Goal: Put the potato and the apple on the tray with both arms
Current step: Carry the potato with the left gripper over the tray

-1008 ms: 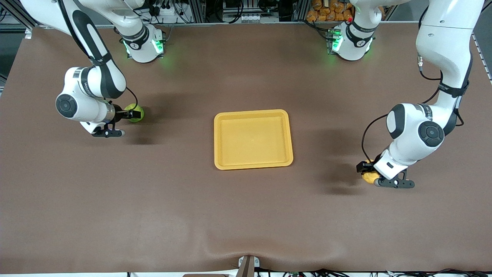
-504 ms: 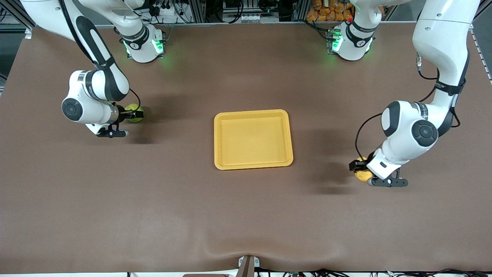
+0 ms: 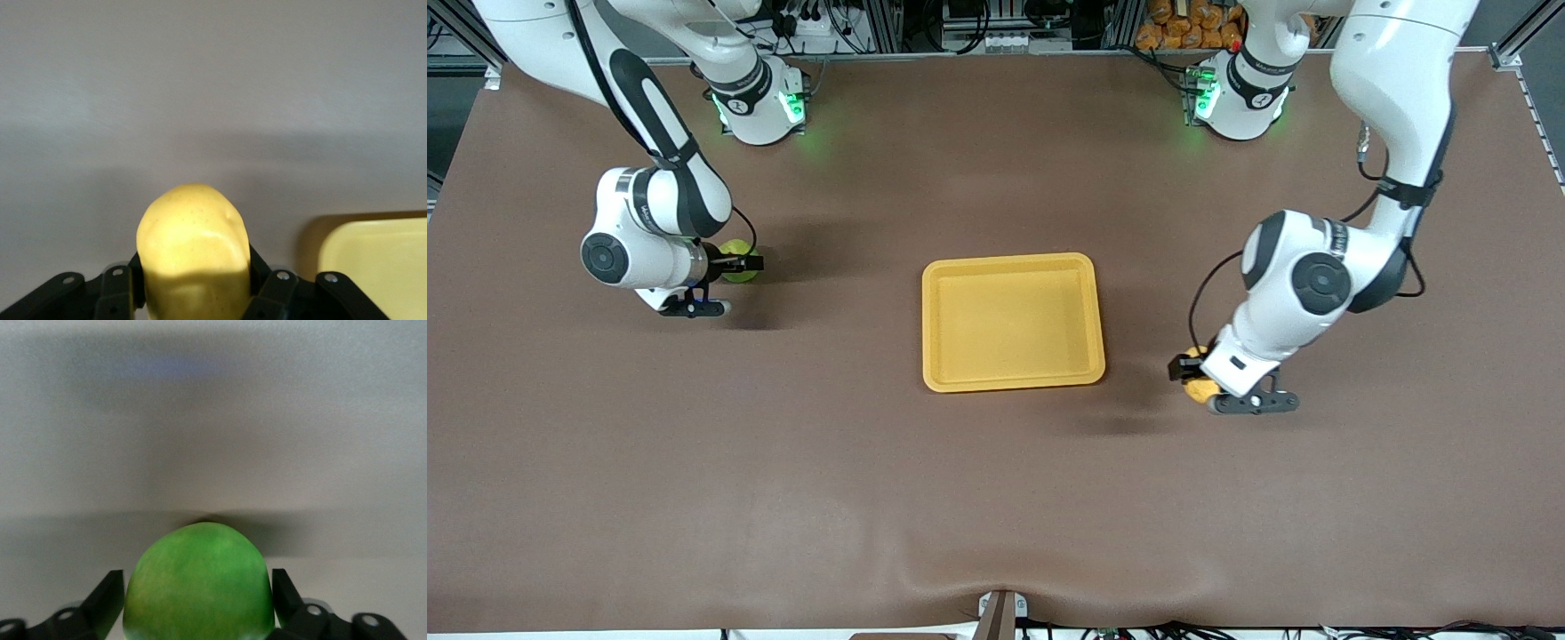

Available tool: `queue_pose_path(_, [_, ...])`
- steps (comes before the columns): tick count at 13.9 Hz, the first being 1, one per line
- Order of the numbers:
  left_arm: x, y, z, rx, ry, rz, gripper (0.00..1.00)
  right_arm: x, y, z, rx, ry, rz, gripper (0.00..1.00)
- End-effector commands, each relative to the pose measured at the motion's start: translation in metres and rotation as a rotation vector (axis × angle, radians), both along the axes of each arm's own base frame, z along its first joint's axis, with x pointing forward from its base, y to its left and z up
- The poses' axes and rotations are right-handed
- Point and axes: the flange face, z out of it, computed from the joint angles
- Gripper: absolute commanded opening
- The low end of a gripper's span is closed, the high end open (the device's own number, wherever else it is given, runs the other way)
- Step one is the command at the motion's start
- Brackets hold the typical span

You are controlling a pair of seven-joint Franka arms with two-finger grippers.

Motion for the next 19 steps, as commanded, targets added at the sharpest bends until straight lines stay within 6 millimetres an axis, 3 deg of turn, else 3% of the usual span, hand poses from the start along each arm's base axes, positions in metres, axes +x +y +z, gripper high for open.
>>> queue_pose_path(1, [-0.014,-0.031,0.004,0.004,0.008,0.024,0.00,-0.002,0.001,0.000,0.013,-0.003,-0.001,0.17])
queue_pose_path(2, [-0.019,-0.048,0.005,0.000,0.008,0.027,0.00,-0.002,0.000,0.000,0.014,0.001,-0.002,0.00])
queue_pose_path(6, [-0.045,-0.105,-0.004,0.021,0.009,0.033,0.00,0.003,0.004,0.008,0.016,0.003,0.005,0.00])
queue_pose_path(11, [-0.093,-0.168,-0.040,0.140,0.042,0.016,0.00,0.034,0.004,0.046,0.031,0.039,0.010,0.00])
queue_pose_path(15, [-0.114,-0.203,-0.065,0.218,0.074,0.005,0.00,0.060,0.010,0.077,0.039,0.039,0.025,0.00])
queue_pose_path(19, [-0.115,-0.229,-0.084,0.244,0.028,0.027,0.00,0.085,0.023,0.099,0.041,0.000,0.044,0.00])
